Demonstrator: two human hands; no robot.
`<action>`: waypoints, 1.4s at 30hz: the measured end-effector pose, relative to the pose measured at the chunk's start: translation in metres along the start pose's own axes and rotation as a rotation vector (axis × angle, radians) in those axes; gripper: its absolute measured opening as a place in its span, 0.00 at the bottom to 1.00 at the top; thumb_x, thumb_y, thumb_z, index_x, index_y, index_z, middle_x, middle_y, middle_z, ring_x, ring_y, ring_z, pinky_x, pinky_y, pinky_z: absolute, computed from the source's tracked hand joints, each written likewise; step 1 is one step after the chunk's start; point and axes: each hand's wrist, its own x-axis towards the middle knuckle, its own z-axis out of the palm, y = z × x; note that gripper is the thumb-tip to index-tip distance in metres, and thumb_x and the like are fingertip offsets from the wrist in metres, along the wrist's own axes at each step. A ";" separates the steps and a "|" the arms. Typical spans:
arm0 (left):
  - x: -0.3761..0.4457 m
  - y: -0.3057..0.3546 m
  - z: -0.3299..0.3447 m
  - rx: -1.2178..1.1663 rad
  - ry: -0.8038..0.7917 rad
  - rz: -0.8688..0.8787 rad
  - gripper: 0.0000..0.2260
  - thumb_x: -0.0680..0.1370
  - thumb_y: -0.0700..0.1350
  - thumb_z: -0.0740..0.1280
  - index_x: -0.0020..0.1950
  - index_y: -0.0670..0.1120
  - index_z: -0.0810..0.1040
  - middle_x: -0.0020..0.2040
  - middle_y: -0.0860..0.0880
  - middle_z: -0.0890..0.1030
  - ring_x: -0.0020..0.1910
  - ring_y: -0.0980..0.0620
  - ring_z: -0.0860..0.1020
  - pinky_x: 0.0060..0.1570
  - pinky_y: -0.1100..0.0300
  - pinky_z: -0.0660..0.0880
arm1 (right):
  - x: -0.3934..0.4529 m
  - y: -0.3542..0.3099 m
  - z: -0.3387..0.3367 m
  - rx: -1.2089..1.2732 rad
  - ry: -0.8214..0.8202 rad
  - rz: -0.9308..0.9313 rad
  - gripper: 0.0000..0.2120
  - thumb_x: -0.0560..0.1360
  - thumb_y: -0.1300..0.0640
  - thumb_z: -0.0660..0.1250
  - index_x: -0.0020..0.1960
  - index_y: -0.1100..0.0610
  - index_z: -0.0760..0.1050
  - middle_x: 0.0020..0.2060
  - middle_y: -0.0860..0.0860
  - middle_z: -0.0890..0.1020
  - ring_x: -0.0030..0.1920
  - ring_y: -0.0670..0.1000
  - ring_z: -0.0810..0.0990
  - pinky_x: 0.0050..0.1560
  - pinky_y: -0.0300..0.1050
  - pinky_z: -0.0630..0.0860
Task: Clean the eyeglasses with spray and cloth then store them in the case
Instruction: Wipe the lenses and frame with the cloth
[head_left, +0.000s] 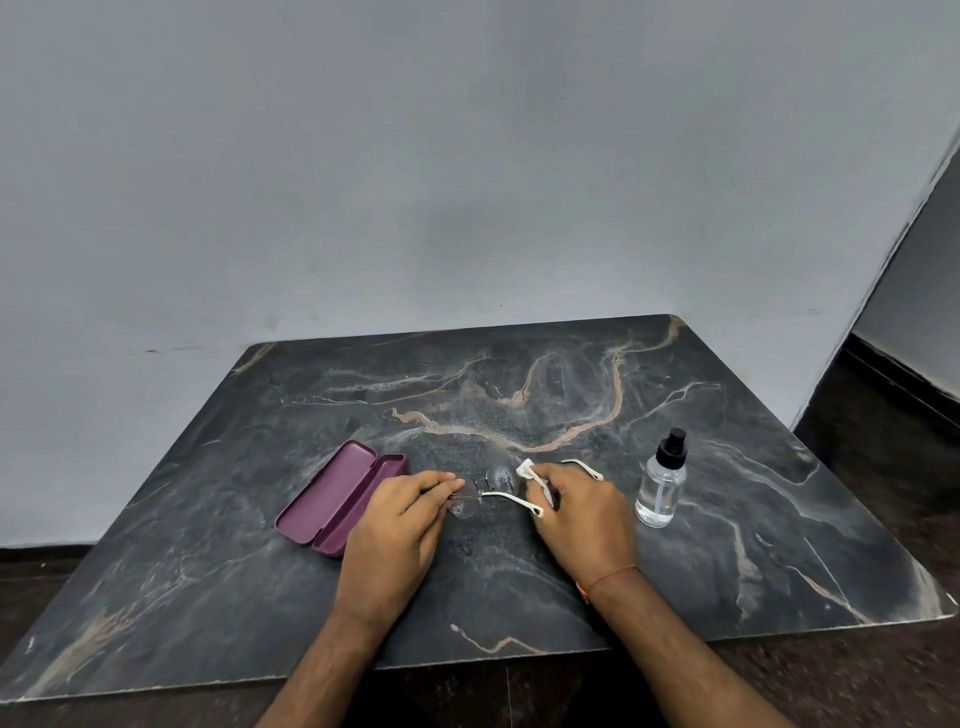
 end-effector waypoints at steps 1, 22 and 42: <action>0.000 -0.001 0.000 -0.011 0.002 0.007 0.13 0.86 0.47 0.67 0.67 0.49 0.86 0.64 0.54 0.85 0.61 0.51 0.83 0.68 0.68 0.71 | 0.000 0.001 0.001 0.006 0.003 -0.009 0.07 0.79 0.48 0.71 0.53 0.44 0.87 0.41 0.47 0.87 0.43 0.53 0.85 0.42 0.49 0.80; 0.001 0.000 0.001 -0.097 0.030 0.091 0.11 0.85 0.42 0.68 0.65 0.45 0.87 0.61 0.52 0.86 0.60 0.51 0.84 0.61 0.55 0.80 | 0.004 0.008 0.012 -0.061 -0.178 -0.079 0.15 0.79 0.44 0.61 0.41 0.51 0.81 0.32 0.46 0.72 0.36 0.49 0.74 0.37 0.49 0.73; 0.004 0.002 -0.001 -0.089 0.047 0.122 0.11 0.84 0.42 0.68 0.63 0.45 0.87 0.62 0.53 0.86 0.61 0.56 0.81 0.67 0.64 0.72 | 0.005 0.009 0.010 0.047 -0.222 -0.051 0.13 0.77 0.43 0.67 0.40 0.50 0.83 0.30 0.45 0.73 0.35 0.47 0.74 0.36 0.48 0.70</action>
